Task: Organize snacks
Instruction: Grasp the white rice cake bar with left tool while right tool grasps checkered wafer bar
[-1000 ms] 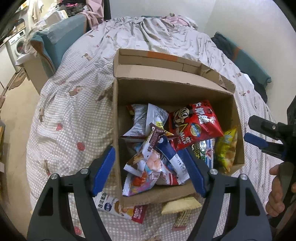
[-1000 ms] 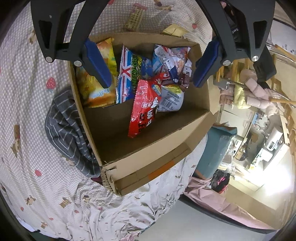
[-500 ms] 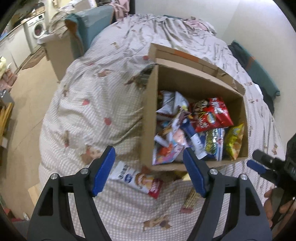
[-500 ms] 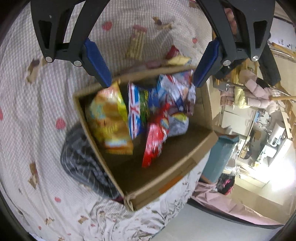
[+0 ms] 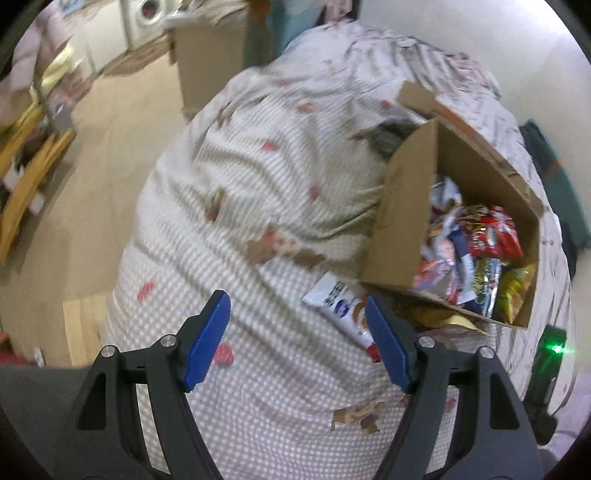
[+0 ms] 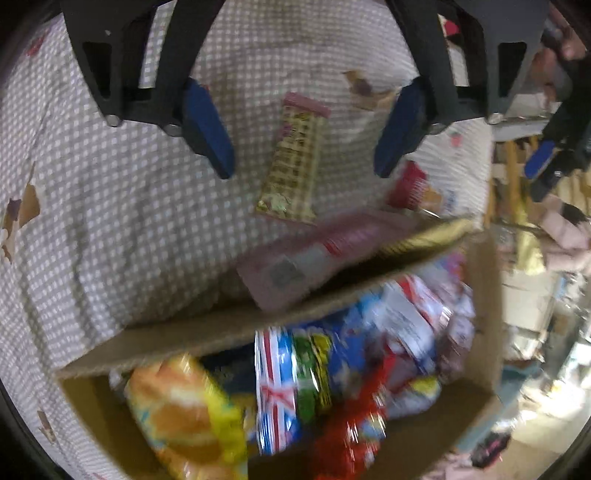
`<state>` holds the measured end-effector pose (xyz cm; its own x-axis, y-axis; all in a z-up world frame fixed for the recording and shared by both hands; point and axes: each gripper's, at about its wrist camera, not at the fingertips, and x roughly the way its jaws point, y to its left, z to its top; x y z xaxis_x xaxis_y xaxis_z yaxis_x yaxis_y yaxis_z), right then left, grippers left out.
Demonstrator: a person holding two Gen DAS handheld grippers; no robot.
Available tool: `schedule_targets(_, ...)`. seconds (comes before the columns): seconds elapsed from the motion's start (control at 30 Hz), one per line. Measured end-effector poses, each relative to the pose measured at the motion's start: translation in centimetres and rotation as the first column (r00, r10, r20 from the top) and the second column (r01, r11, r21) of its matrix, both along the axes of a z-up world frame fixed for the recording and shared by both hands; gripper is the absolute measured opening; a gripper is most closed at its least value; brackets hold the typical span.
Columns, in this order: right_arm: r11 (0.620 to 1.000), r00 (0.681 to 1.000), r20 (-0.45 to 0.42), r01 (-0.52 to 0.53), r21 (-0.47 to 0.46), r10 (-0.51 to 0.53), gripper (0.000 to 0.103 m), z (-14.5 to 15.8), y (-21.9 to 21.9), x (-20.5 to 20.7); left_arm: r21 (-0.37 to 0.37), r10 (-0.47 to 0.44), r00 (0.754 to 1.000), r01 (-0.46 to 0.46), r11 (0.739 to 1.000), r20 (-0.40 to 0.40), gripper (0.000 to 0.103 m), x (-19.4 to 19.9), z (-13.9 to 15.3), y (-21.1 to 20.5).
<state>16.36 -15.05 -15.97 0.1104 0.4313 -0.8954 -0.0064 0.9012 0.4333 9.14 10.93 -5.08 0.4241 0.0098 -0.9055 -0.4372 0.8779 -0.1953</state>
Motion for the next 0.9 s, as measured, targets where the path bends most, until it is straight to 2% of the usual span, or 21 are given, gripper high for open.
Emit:
schedule_targets(0.1, 0.997, 1.000, -0.007, -0.026, -0.066, 0.026, 0.057, -0.9, 0.9, -0.2, 0.007, 0.010, 0.999, -0.010, 1.000, -0.040, 0.072, 0.2, -1.6, -0.8)
schedule_targets(0.17, 0.994, 0.999, -0.006, -0.043, -0.099, 0.043, 0.045, -1.2, 1.3, -0.4, 0.009, -0.015, 0.998, 0.015, 1.000, -0.066, 0.072, 0.8, -2.5, -1.8)
schedule_targets(0.2, 0.993, 0.999, 0.002, -0.048, -0.108, 0.048, 0.033, -1.1, 1.4, -0.5, 0.010, -0.034, 0.996, 0.035, 0.999, -0.082, 0.072, 1.3, -3.2, -2.7)
schedule_targets(0.23, 0.992, 0.999, 0.011, -0.051, -0.116, 0.053, 0.029, -1.0, 1.4, -0.7, 0.017, -0.040, 0.995, 0.042, 0.999, -0.091, 0.072, 1.6, -3.7, -3.4)
schedule_targets(0.33, 0.992, 0.998, 0.041, -0.052, -0.115, 0.057, 0.028, -0.4, 1.2, -1.1, 0.033, -0.026, 0.995, 0.030, 0.999, -0.099, 0.072, 2.7, -5.2, -4.6)
schedule_targets(0.53, 0.997, 0.997, 0.080, -0.012, -0.074, 0.018, 0.028, 1.1, -1.9, -2.5, -0.004, 0.021, 0.991, -0.022, 1.000, -0.129, 0.072, 4.3, -8.2, -6.2)
schedule_targets(0.67, 0.998, 0.996, 0.089, 0.026, -0.063, -0.020, 0.028, 1.6, -3.8, -3.0, 0.059, 0.002, 0.992, 0.005, 0.998, -0.128, 0.073, 5.4, -9.2, -7.4)
schedule_targets(0.73, 0.998, 0.995, 0.089, 0.039, -0.053, -0.034, 0.028, 1.8, -4.4, -3.2, 0.079, -0.012, 0.988, 0.025, 0.997, -0.154, 0.073, 5.5, -9.9, -7.5)
schedule_targets(0.9, 0.998, 0.994, 0.102, 0.047, -0.031, -0.044, 0.028, 2.8, -5.7, -3.2, 0.048, 0.007, 0.983, 0.002, 0.999, -0.182, 0.074, 4.4, -10.4, -6.0)
